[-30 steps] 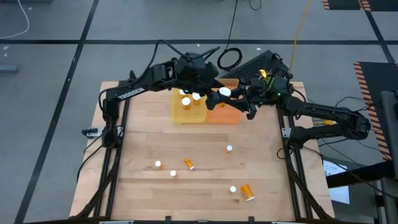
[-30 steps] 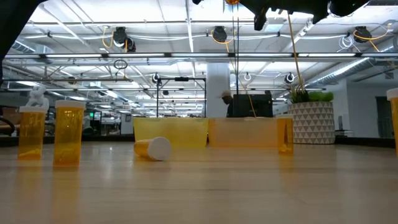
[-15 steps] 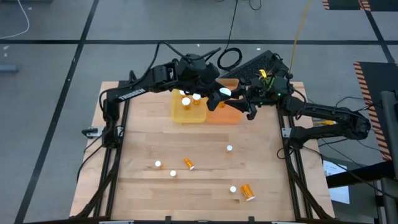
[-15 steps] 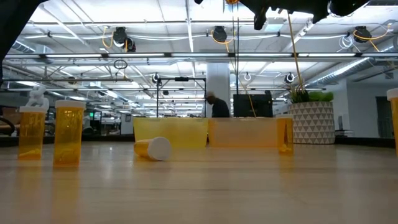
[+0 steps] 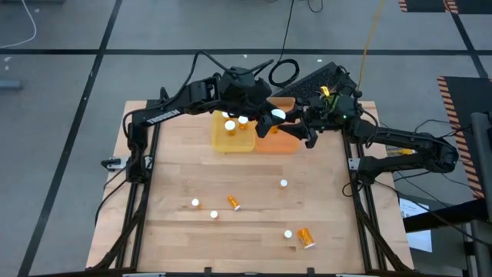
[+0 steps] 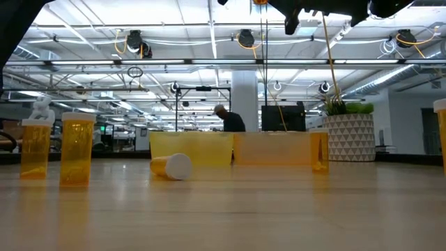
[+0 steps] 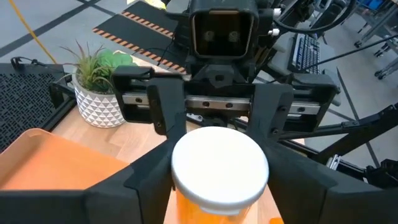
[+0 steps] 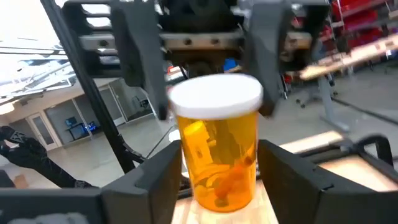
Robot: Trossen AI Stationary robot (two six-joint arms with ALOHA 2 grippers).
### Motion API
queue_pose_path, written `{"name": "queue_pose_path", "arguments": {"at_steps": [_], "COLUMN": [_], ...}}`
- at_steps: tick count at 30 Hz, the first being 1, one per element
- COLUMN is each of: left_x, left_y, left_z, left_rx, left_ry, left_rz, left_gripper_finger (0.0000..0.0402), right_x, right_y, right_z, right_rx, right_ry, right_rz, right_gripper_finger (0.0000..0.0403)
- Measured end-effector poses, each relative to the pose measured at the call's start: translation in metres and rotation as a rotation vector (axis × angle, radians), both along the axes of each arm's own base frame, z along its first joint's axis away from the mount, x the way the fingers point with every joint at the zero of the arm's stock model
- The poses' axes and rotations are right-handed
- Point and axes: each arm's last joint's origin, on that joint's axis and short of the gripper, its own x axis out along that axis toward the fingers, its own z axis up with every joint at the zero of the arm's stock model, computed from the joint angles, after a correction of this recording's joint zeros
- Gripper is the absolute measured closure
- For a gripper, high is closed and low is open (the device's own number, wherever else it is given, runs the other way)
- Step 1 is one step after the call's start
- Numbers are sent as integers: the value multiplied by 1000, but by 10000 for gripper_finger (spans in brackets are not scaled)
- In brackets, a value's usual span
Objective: Pick and place medicine bottles into bin by pill shape (circle, oval)
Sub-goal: Put the large orange capsule bottle into the yellow bin
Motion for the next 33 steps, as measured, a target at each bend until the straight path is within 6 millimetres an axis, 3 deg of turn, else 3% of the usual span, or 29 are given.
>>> {"name": "queue_pose_path", "arguments": {"at_steps": [8, 13, 17, 24, 28, 33], "left_x": [-2, -7, -12, -4, 2, 7], "left_y": [1, 1, 4, 14, 19, 32], "left_z": [-3, -11, -22, -60, -96, -142], "left_rx": [5, 31, 60, 75, 99, 78], "left_ry": [39, 141, 255, 378, 472, 511], "left_rz": [16, 54, 106, 185, 252, 320], "left_gripper_finger": [193, 171, 184, 186, 167, 188], "right_x": [-4, -17, -33, -55, -62, -67], "right_y": [1, 2, 5, 12, 15, 18], "right_z": [-7, -9, -7, 0, 2, 5], "right_rx": [49, 39, 17, 15, 37, 68], "right_ry": [95, 181, 223, 238, 238, 221], "right_rz": [-4, -26, -47, -66, -65, -64], "right_gripper_finger": [109, 91, 90, 90, 90, 90]}}
